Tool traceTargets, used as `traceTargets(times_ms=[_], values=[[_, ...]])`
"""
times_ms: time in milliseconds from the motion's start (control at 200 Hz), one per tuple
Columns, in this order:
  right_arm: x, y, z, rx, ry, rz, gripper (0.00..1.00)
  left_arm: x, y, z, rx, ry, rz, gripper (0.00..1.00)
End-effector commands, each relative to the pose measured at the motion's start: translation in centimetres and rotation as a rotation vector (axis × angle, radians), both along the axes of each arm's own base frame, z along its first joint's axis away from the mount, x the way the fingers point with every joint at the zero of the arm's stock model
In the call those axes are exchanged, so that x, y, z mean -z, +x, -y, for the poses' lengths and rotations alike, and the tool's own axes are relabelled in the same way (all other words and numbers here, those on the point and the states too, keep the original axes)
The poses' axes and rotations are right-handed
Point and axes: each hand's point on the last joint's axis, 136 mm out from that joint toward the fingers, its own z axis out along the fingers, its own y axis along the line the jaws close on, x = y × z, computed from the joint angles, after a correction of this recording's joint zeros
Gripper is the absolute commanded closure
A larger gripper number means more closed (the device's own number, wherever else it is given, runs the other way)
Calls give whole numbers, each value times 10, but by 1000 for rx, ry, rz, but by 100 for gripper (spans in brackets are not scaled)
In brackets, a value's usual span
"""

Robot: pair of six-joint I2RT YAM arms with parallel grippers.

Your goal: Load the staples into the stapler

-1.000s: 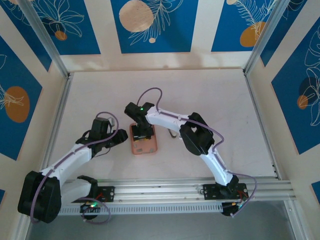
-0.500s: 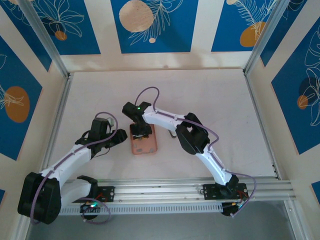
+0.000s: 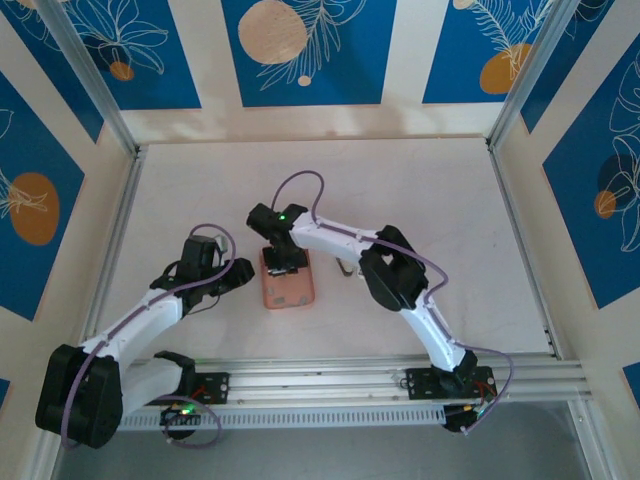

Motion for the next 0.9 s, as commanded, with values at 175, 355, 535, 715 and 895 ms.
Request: traceTargets(times_ms=[175,355,535,715,895], values=[[-71,-11,90,147,63,130,85,-40,19,43,175,-53,175,56],[-39,-50,161,280,32,21,85,-43,21,75,277,-6,196,55],[-5,-78,206,355,16,-106,85,-41,23,103,351,11,192,55],[19,-88,227,368,-22,-168,84,-39,27,114,369,17,190,56],[34,-92,235,361,-47,-210,84,-39,31,117,369,19,194,56]])
